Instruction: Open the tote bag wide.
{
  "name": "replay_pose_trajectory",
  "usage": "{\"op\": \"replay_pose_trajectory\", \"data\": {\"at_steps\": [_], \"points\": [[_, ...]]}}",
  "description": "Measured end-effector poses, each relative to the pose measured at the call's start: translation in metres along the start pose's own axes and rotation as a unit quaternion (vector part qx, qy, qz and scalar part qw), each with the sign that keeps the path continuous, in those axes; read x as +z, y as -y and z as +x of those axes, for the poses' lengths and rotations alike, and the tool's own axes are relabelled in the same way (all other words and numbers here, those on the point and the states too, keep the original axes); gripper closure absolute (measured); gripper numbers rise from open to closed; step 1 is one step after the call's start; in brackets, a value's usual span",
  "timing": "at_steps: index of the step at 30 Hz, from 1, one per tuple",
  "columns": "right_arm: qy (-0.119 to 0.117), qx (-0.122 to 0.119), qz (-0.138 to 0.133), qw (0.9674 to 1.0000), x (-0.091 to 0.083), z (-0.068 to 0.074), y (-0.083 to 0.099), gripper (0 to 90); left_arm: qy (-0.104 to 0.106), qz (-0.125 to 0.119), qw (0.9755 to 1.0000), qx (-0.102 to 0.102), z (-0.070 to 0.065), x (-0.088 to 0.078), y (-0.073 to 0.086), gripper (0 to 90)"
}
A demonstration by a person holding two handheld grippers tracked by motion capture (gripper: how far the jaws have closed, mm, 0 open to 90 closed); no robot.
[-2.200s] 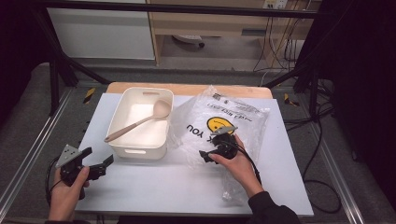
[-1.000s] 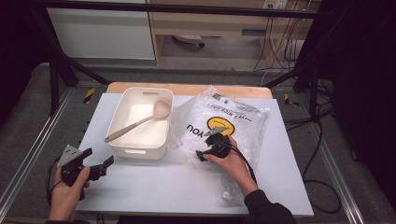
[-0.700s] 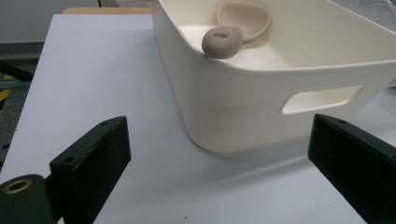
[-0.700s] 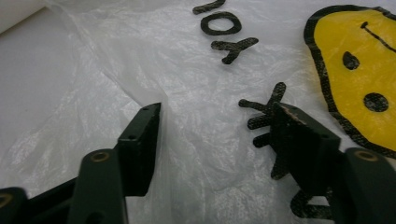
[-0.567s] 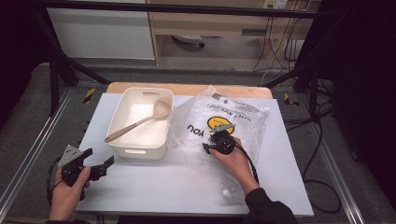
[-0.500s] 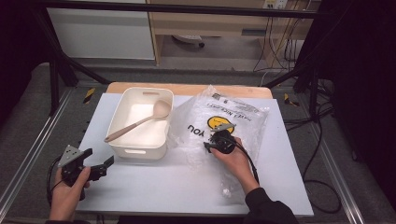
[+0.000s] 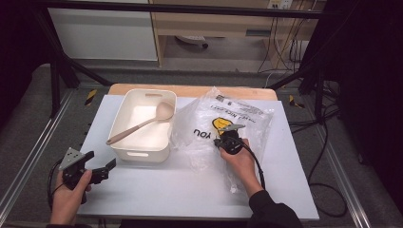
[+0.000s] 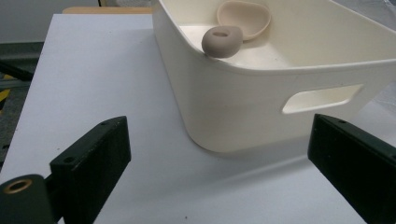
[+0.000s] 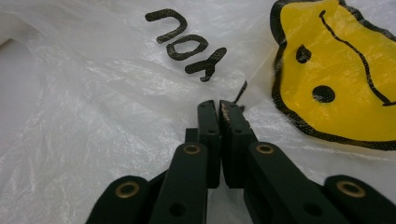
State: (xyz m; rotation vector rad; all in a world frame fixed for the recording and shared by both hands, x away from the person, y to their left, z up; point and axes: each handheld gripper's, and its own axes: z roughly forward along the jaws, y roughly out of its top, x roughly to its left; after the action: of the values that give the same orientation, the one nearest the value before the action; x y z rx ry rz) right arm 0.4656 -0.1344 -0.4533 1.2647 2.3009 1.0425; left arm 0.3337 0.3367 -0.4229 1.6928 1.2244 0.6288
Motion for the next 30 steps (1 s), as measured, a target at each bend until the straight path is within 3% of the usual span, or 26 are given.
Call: {"op": "replay_pose_trajectory", "data": {"at_steps": [21, 26, 30], "points": [[-0.011, 0.015, -0.061, 0.998, -0.04, 0.014, -0.029, 90.0, -0.003, -0.013, 0.9999, 0.007, 0.0, -0.004, -0.003, 5.5], [-0.016, 0.021, -0.065, 0.9975, -0.045, 0.014, -0.037, 90.0, -0.009, -0.028, 0.9995, 0.008, -0.001, -0.01, -0.009, 5.5], [-0.022, 0.024, -0.064, 0.9974, -0.047, 0.015, -0.043, 90.0, -0.006, -0.065, 0.9978, 0.009, -0.006, -0.021, -0.023, 5.7]]}}
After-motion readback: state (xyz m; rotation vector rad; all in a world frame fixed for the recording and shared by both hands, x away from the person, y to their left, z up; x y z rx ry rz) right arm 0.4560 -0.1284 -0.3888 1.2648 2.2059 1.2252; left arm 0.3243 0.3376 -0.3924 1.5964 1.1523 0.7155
